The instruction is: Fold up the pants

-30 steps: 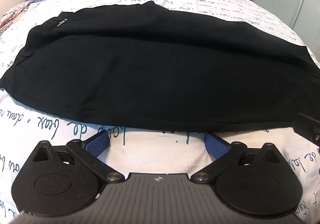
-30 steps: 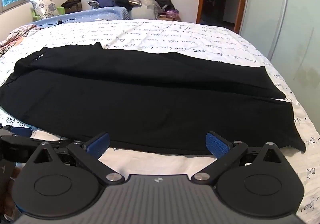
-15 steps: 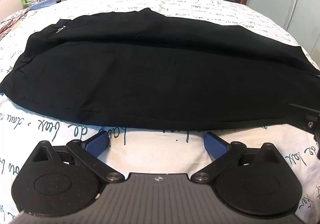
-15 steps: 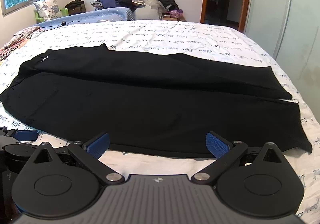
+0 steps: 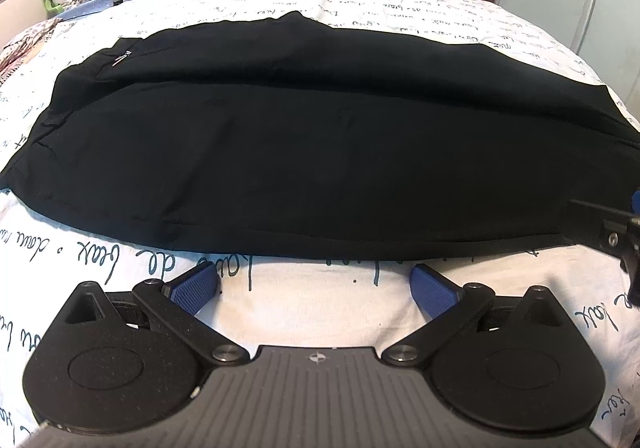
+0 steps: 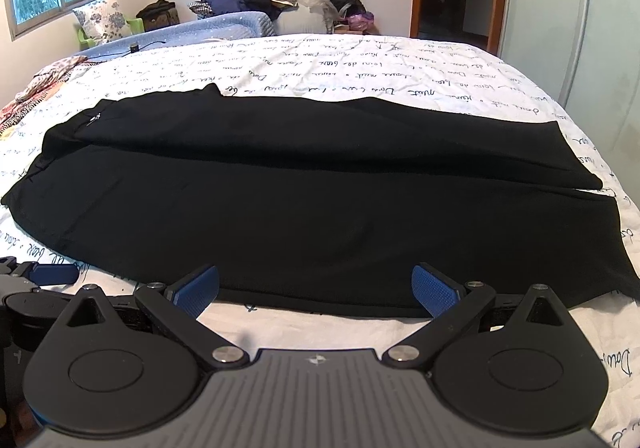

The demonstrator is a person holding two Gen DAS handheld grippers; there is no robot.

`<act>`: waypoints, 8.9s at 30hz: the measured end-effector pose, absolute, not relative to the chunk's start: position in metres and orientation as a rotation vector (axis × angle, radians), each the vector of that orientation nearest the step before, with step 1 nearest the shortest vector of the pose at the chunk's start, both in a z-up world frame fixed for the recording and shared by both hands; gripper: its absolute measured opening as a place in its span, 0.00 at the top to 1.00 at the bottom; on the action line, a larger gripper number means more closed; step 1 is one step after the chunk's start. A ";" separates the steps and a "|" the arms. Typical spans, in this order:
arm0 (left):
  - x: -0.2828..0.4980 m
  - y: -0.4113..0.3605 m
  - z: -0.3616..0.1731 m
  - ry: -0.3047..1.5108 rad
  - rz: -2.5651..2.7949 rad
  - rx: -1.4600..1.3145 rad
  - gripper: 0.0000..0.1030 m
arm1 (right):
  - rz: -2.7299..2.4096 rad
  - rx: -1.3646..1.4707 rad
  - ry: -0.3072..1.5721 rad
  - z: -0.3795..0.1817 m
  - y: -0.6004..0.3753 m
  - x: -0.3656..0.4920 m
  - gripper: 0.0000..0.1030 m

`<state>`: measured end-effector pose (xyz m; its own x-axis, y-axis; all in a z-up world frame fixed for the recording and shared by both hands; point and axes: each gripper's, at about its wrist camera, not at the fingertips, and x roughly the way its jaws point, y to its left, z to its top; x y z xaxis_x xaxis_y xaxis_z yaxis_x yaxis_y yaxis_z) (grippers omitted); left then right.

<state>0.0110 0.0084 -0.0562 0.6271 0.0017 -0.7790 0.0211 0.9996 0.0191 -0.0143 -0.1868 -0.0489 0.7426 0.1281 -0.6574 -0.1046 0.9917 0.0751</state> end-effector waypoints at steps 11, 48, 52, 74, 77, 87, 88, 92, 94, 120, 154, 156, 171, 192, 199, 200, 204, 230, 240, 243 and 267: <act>0.014 0.010 -0.055 0.899 -0.033 0.035 0.00 | 0.155 0.003 0.715 -0.048 -0.179 -0.008 0.00; 0.020 0.027 -0.037 0.882 -0.043 0.021 0.05 | 0.113 -0.044 0.685 -0.038 -0.186 0.000 0.00; 0.029 0.055 -0.018 0.850 -0.077 0.013 0.11 | 0.142 -0.028 0.671 -0.031 -0.193 0.009 0.00; 0.256 0.352 0.013 0.783 -0.126 -0.605 0.09 | 0.123 -0.055 0.694 -0.018 -0.187 0.076 0.00; 0.291 0.368 -0.008 0.836 -0.053 -0.579 0.10 | 0.125 -0.061 0.710 -0.021 -0.181 0.081 0.00; 0.341 0.366 -0.033 0.915 -0.119 -0.578 0.11 | 0.107 -0.043 0.771 -0.034 -0.175 0.102 0.00; 0.346 0.363 -0.031 0.919 -0.129 -0.559 0.12 | 0.110 -0.042 0.776 -0.036 -0.174 0.103 0.00; 0.360 0.350 -0.030 0.951 -0.131 -0.449 0.38 | 0.123 -0.052 0.788 -0.040 -0.168 0.107 0.00; 0.362 0.344 -0.031 0.955 -0.123 -0.407 0.51 | 0.131 -0.056 0.792 -0.042 -0.166 0.108 0.00; 0.245 0.312 0.093 0.492 -0.284 -0.240 0.97 | 0.936 -0.329 0.771 -0.022 -0.126 0.310 0.00; 0.300 0.377 -0.007 0.808 -0.187 -0.499 0.80 | 1.152 -0.213 0.949 -0.010 -0.121 0.291 0.94; 0.322 0.382 -0.028 0.872 -0.186 -0.544 0.80 | 1.152 -0.202 0.955 -0.011 -0.123 0.295 0.94; 0.353 0.406 -0.039 0.912 -0.330 -0.594 0.43 | 1.139 -0.172 0.981 -0.021 -0.127 0.314 0.94; 0.357 0.341 -0.039 0.874 -0.311 -0.287 0.80 | 1.102 -0.162 0.990 -0.031 -0.127 0.321 0.94; 0.288 0.338 0.033 0.604 -0.428 -0.280 0.86 | 1.124 -0.242 0.919 -0.003 -0.124 0.286 0.94; 0.268 0.346 0.042 0.556 -0.454 -0.306 0.86 | 1.136 -0.249 0.891 0.008 -0.128 0.271 0.94; 0.206 0.373 0.035 0.485 -0.505 -0.503 0.84 | 1.212 -0.246 0.836 0.028 -0.144 0.202 0.94; 0.066 0.405 -0.048 0.778 -0.124 -1.155 0.20 | 1.108 -0.389 0.939 -0.054 -0.113 0.113 0.94; 0.103 0.395 -0.047 0.871 -0.012 -1.178 0.17 | 1.101 -0.416 0.887 -0.038 -0.115 0.104 0.94; 0.099 0.393 -0.052 0.895 -0.059 -1.198 0.18 | 1.088 -0.416 0.881 -0.038 -0.114 0.103 0.94; 0.083 0.385 -0.026 0.875 0.076 -0.849 0.88 | 1.079 -0.440 0.723 -0.008 -0.118 0.060 0.94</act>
<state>0.0835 0.3850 -0.0265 0.6596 -0.2693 -0.7017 -0.3857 0.6800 -0.6236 0.0601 -0.1177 -0.0082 0.2808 0.6356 -0.7191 -0.9070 0.4207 0.0177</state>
